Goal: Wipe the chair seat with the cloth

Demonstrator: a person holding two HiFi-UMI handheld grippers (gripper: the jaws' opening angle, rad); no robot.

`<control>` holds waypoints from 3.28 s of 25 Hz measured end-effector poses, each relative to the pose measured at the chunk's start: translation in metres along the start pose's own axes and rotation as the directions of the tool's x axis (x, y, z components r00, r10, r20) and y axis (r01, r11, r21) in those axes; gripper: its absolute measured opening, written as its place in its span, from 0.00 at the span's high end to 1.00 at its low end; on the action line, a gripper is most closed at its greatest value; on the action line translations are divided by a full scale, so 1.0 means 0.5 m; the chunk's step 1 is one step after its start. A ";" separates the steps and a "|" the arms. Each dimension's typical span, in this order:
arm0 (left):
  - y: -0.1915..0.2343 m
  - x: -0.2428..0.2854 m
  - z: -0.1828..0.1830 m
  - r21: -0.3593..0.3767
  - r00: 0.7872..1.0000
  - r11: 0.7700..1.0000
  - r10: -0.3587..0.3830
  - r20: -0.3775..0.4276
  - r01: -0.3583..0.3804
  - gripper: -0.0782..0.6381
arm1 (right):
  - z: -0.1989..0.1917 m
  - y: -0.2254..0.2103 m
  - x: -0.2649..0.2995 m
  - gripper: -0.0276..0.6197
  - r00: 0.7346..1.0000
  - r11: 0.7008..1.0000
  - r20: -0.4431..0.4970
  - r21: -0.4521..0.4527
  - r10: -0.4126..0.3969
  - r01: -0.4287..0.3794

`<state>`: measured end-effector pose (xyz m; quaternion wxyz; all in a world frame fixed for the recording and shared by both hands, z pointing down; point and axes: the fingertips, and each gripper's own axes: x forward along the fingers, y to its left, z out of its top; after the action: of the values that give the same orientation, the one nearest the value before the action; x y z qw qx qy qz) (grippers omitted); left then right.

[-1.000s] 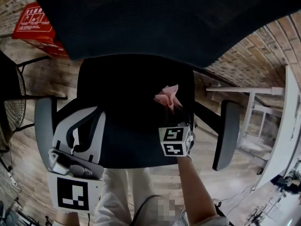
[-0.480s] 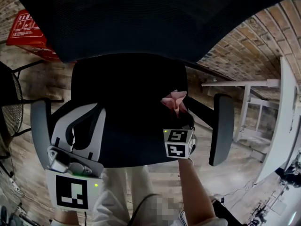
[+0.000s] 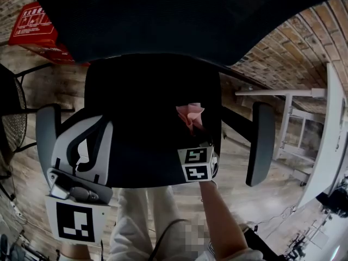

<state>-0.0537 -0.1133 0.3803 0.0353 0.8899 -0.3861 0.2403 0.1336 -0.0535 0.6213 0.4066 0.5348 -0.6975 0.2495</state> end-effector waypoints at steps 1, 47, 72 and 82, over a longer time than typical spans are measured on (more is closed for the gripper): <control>0.004 -0.005 -0.003 -0.004 1.000 1.000 0.007 0.000 -0.007 0.87 | 0.002 0.014 0.002 0.86 1.000 1.000 0.002 -0.009 0.014 -0.014; 0.162 -0.216 -0.122 -0.061 0.971 0.969 0.237 -0.031 -0.239 0.87 | 0.112 0.607 -0.027 0.86 0.827 0.741 -0.004 -0.442 0.562 -0.506; -0.026 -0.088 -0.024 -0.036 0.999 0.999 0.034 0.030 -0.033 0.87 | -0.092 0.270 -0.072 0.86 0.958 0.924 -0.039 -0.254 0.284 -0.284; -0.090 -0.050 0.016 0.011 0.999 0.999 -0.030 0.036 0.030 0.87 | -0.180 0.077 -0.123 0.86 0.994 0.987 -0.061 -0.132 0.087 -0.095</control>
<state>-0.0337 -0.0671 0.3672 0.0274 0.9000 -0.3719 0.2255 0.1301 0.0622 0.6223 0.4491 0.4666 -0.7250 0.2346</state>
